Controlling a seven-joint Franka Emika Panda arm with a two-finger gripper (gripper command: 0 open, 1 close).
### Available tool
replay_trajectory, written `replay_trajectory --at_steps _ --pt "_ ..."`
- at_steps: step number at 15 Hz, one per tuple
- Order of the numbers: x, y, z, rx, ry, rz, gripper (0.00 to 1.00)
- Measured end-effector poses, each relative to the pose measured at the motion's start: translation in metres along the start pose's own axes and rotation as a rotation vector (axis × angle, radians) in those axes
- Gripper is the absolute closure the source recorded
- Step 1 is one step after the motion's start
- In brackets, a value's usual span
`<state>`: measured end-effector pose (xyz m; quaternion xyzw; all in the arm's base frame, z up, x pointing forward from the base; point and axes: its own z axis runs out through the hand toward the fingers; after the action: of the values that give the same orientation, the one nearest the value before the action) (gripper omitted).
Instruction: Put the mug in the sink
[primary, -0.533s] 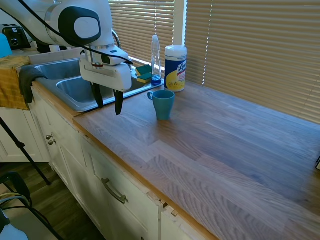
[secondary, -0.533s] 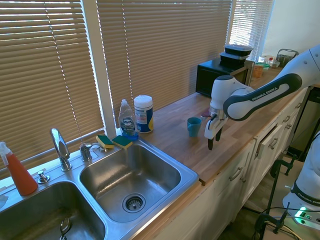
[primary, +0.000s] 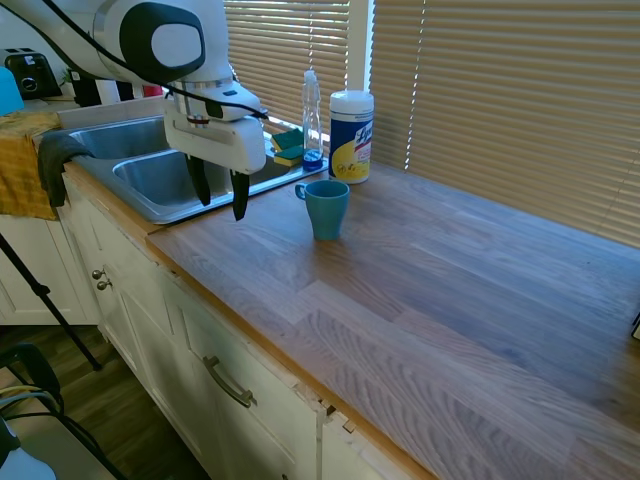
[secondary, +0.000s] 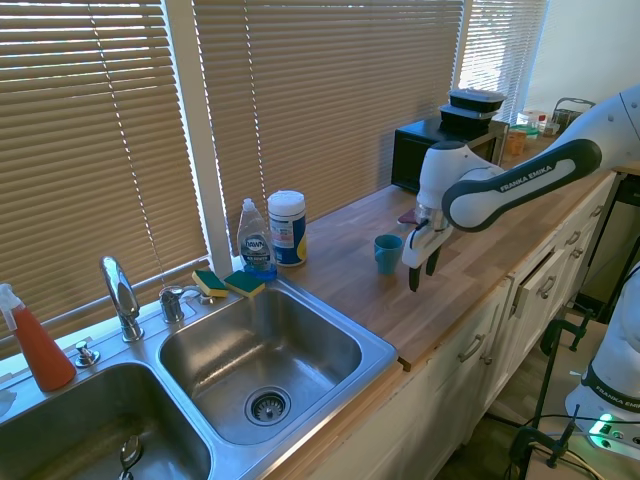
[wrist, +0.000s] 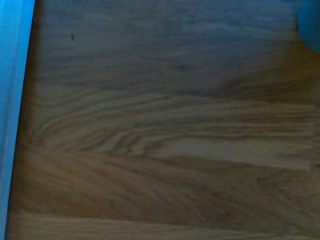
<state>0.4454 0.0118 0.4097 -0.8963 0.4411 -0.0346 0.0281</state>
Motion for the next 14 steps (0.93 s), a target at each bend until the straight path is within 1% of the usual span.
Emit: replay_trajectory --at_steps 3,6,11,14 --pt "0.034 0.009 -0.024 0.044 0.014 0.102 0.00" --pt "0.066 0.014 -0.034 0.068 0.025 0.219 0.00" --pt "0.124 0.007 -0.024 0.084 0.029 0.394 0.00" --pt "0.155 0.005 -0.013 0.078 0.030 0.483 0.00"
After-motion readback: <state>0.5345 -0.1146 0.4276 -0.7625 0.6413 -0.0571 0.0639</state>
